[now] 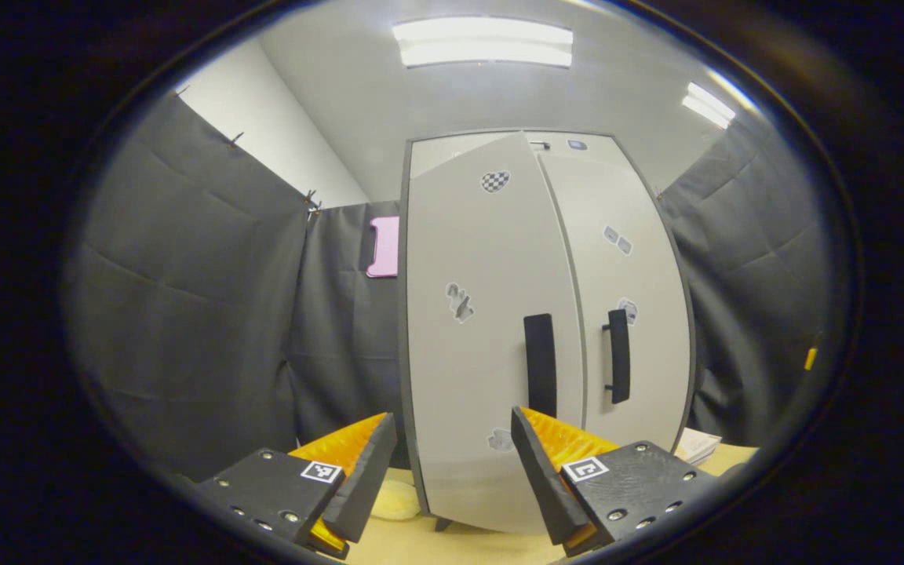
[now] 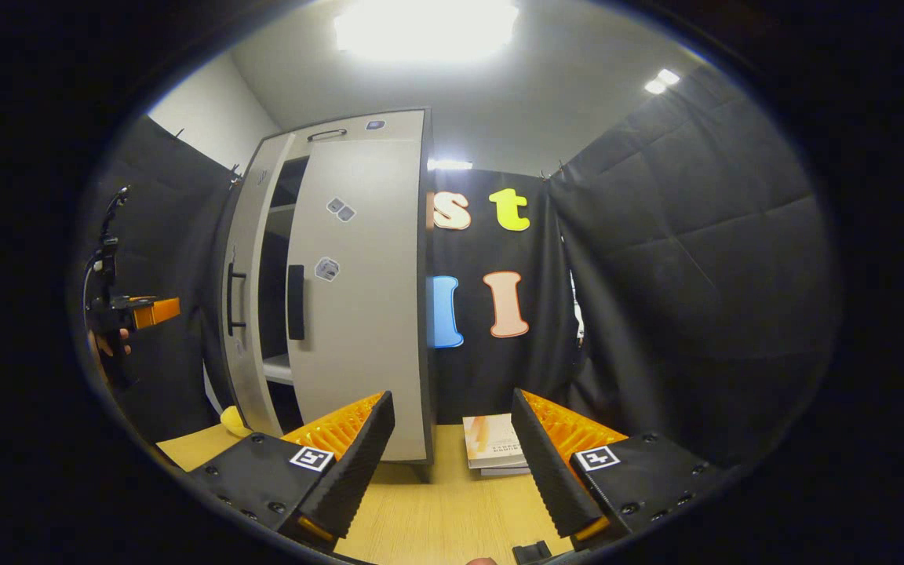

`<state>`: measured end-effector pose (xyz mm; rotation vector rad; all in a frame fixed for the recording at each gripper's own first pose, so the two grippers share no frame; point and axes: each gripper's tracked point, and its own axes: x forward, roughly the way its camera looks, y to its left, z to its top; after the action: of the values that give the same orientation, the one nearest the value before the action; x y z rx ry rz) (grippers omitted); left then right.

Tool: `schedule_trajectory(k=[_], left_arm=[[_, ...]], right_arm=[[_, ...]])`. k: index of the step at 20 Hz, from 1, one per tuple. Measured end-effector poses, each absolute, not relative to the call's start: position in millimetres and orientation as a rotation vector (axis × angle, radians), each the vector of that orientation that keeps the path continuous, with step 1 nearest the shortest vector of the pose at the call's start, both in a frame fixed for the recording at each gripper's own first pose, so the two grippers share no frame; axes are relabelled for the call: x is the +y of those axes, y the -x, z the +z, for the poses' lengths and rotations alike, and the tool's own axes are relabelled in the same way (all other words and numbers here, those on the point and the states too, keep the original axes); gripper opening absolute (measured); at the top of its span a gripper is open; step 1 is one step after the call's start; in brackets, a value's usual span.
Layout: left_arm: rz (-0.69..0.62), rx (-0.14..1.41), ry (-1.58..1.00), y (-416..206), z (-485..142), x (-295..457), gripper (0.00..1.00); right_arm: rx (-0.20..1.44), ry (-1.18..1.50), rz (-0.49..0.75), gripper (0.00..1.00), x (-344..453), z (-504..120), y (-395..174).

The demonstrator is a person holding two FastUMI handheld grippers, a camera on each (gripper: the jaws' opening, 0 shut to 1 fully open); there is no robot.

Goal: Grasp the bottle in the cabinet with the left hand and place it on the coaster, then close the right door with the right hand and the left door with the left hand.

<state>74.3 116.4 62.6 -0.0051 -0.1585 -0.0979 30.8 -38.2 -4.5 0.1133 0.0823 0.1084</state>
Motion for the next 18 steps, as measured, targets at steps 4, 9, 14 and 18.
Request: schedule_trajectory(k=[4, 9, 14, 18], left_arm=[[-0.094, -0.156, -0.002, -44, 58, 134, 0.86], [-0.099, -0.129, -0.01, -10, 47, 158, 0.87], [-0.083, -0.096, -0.005, 22, 29, 185, 0.86], [-0.063, -0.079, -0.024, 41, 18, 202, 0.86]], right_arm=[[0.061, -0.124, 0.129, 0.95, -29, 6, -19], [0.052, -0.165, 0.165, 0.95, -6, 16, 2], [0.043, -0.148, 0.174, 0.95, 6, 17, 27], [0.052, -0.151, 0.168, 0.95, 13, 13, 39]])
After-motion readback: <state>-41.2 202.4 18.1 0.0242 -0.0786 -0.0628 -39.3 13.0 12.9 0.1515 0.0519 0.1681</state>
